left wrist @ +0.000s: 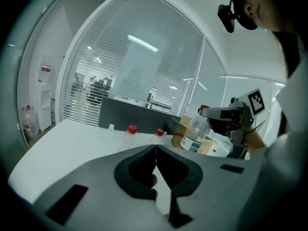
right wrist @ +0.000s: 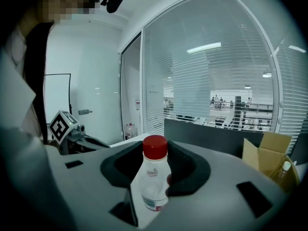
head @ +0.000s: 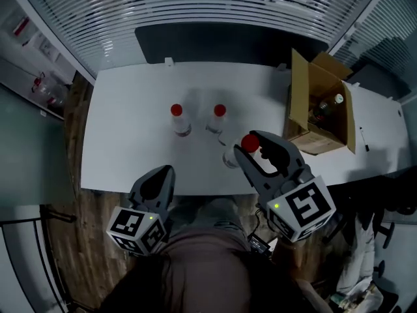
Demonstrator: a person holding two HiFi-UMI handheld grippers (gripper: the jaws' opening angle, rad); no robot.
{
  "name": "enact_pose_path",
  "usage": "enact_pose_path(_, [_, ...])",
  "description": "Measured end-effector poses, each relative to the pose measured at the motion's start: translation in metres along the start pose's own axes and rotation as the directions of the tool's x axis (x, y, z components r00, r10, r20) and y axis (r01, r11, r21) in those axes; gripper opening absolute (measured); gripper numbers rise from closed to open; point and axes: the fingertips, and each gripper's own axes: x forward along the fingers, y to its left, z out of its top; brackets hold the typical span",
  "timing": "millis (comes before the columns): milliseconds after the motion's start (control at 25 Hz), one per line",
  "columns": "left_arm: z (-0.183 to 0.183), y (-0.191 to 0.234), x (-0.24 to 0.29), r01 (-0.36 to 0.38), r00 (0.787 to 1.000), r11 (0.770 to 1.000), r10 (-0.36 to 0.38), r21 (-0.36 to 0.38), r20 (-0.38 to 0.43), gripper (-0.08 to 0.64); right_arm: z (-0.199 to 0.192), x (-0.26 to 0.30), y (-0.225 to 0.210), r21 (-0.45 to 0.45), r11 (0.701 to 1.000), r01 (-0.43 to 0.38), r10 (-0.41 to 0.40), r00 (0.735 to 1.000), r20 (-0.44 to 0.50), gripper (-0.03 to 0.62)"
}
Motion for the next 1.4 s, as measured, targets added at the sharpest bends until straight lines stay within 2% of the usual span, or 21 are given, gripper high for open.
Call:
enact_pose_path(720, [-0.009,0.063,-0.071,-0.130,0.989,0.991,0.132,-0.040,0.061,0.009,-0.023,0.092,0.084,-0.039,0.991,-0.125,0.123,0.991,-0.050,0.172])
enact_pose_path(1400, [-0.018,0.103,-0.108,-0.256,0.961,0.963,0.263,-0.087,0.083,0.009,-0.070,0.161,0.117,-0.062,0.974,-0.216,0.206,0.968,-0.142,0.172])
